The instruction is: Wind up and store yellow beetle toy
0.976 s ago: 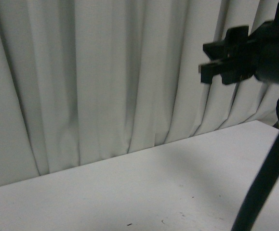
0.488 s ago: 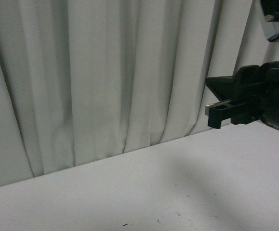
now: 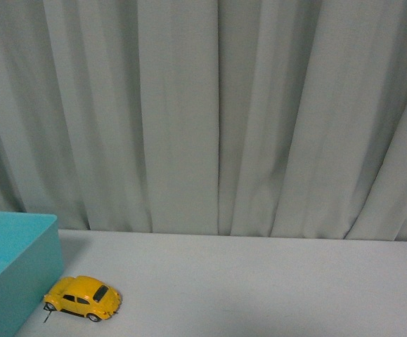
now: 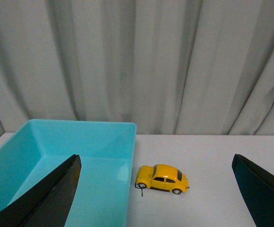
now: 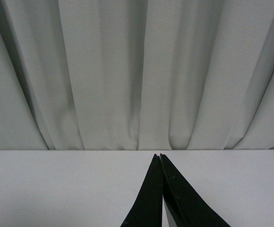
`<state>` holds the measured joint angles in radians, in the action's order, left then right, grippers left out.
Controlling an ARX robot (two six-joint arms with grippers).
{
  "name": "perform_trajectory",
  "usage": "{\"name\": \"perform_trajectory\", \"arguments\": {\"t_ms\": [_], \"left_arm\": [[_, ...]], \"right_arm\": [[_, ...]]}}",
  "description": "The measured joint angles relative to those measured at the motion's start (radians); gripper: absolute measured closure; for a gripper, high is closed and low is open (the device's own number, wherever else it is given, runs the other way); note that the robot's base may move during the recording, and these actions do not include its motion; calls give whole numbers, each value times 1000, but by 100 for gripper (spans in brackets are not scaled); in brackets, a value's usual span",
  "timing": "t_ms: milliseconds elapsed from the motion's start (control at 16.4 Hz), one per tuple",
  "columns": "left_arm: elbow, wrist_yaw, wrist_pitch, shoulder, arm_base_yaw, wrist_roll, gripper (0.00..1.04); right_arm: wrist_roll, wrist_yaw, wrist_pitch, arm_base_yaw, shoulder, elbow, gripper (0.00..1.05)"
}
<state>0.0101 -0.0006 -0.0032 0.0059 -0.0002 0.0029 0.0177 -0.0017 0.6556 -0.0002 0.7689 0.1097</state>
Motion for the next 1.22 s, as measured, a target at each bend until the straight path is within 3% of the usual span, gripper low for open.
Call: {"name": "perform_trajectory", "arguments": {"t_ms": [366, 427, 732, 1220], "left_arm": [[0, 0, 0, 0, 0, 0, 7], [0, 0, 0, 0, 0, 0, 7], [0, 0, 0, 0, 0, 0, 7], [0, 0, 0, 0, 0, 0, 7]], "right_arm": [[-2, 0, -127, 0, -189, -62, 103], [-2, 0, -68, 0, -190, -88, 103], [-3, 1, -253, 0, -362, -99, 103], [-3, 1, -424, 0, -539, -99, 103]]}}
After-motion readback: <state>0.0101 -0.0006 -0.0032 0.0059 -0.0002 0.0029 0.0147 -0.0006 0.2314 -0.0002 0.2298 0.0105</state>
